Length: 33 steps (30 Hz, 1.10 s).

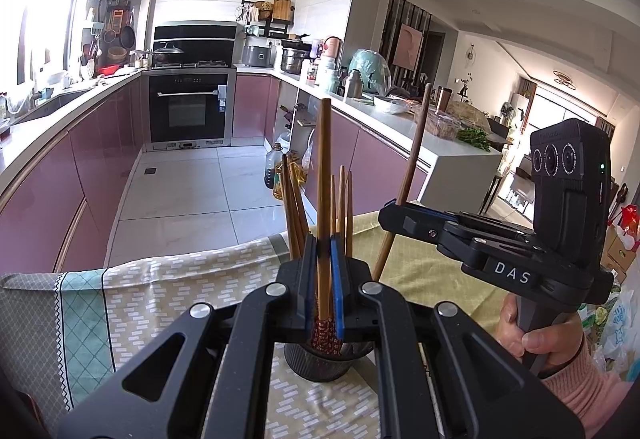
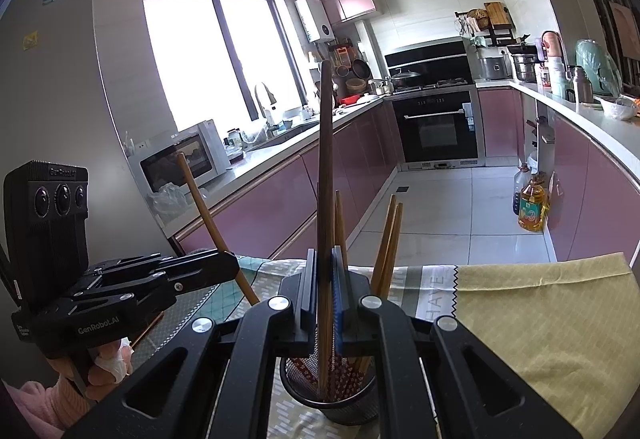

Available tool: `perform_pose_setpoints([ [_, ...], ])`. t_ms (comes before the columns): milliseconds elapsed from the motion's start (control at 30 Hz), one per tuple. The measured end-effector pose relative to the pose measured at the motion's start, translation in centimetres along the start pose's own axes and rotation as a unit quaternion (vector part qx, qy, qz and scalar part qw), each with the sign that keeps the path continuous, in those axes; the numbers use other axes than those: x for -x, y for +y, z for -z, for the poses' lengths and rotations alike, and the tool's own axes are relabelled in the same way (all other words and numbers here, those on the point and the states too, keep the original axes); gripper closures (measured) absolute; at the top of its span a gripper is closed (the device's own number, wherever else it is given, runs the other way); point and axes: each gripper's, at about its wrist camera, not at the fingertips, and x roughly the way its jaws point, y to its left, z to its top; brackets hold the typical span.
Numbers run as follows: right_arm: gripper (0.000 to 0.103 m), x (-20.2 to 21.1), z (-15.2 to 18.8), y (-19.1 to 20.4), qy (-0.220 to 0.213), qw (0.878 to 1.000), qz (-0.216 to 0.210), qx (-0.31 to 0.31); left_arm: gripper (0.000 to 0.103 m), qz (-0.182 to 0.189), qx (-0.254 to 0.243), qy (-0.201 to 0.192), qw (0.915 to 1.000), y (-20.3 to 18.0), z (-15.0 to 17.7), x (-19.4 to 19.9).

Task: Organize utensils
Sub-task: 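Lower both chopsticks tip-first into the black mesh cup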

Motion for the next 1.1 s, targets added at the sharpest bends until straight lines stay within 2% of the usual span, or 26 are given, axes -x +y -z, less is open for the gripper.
perform_pose_setpoints([
  [1100, 0.097, -1.2, 0.9, -0.7, 0.022, 1.0, 0.005, -0.011, 0.096, 0.003, -0.001, 0.03, 0.9996, 0.9, 1.5, -2.8],
])
